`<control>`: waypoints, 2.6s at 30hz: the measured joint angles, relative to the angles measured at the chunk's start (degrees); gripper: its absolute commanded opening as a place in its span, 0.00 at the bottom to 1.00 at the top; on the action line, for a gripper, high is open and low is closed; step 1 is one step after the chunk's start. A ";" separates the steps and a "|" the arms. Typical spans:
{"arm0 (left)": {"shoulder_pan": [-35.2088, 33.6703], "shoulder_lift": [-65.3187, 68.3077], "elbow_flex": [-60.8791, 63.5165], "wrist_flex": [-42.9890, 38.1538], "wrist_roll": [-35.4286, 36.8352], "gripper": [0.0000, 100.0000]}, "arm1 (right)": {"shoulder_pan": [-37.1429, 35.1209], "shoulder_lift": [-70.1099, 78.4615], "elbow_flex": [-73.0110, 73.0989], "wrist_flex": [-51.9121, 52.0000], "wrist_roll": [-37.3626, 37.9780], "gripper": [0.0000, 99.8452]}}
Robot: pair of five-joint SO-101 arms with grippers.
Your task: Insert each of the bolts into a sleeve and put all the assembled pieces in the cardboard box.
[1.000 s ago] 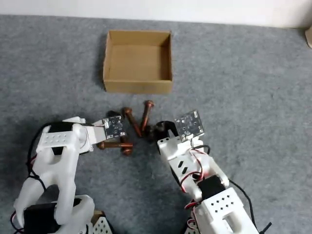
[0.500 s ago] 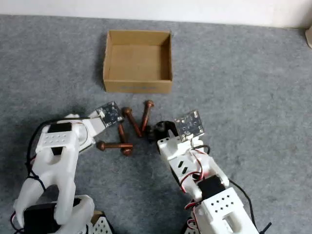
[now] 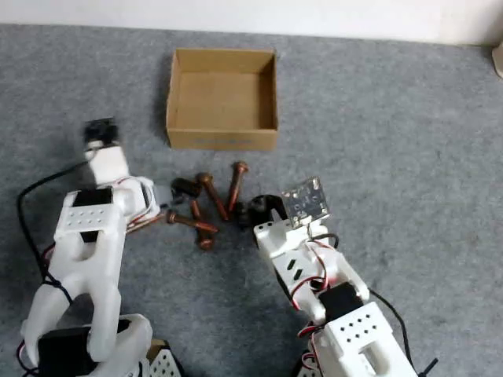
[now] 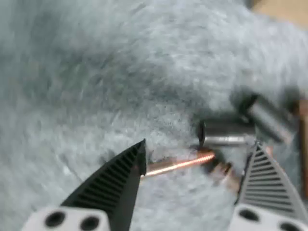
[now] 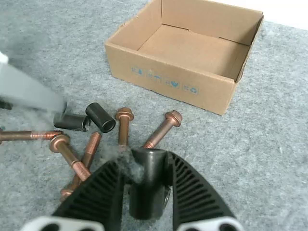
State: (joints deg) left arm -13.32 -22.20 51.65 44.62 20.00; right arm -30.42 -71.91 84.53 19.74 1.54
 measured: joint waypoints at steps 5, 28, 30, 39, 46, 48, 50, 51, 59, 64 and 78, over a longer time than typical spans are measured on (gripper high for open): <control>0.00 0.00 0.00 -0.79 18.90 0.31 | 0.00 0.00 0.00 0.00 0.00 0.00; -3.52 -5.98 7.03 13.71 40.44 0.31 | 0.00 0.00 0.00 0.00 0.00 0.00; -3.08 -5.98 7.30 13.63 41.32 0.31 | 0.00 0.00 0.00 0.00 0.00 0.00; -2.90 -5.98 9.67 2.46 44.92 0.31 | 0.00 0.00 0.00 0.00 0.00 0.00; -2.90 -5.98 14.59 -3.96 45.80 0.31 | 0.00 0.00 0.00 0.00 0.00 0.00; -2.90 -5.98 14.68 -4.13 45.80 0.31 | 0.00 0.00 0.00 0.00 0.00 0.00; -2.90 -5.98 14.95 -4.31 46.07 0.31 | 0.00 0.00 0.00 0.00 0.00 0.00; -2.90 -5.98 15.03 -4.31 46.59 0.31 | 0.00 0.00 0.00 0.00 0.00 0.00; -2.99 4.13 12.22 -8.79 47.56 0.31 | 0.00 0.00 0.00 0.00 0.00 0.00; -3.43 12.92 2.73 -0.70 47.56 0.30 | 0.00 0.00 0.00 0.00 0.00 0.00; -5.98 21.98 -11.43 13.36 46.51 0.00 | 0.00 0.00 0.00 0.00 0.00 0.00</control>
State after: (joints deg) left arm -19.30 -0.22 40.22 57.98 66.51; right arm -30.42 -71.91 84.53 19.74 1.54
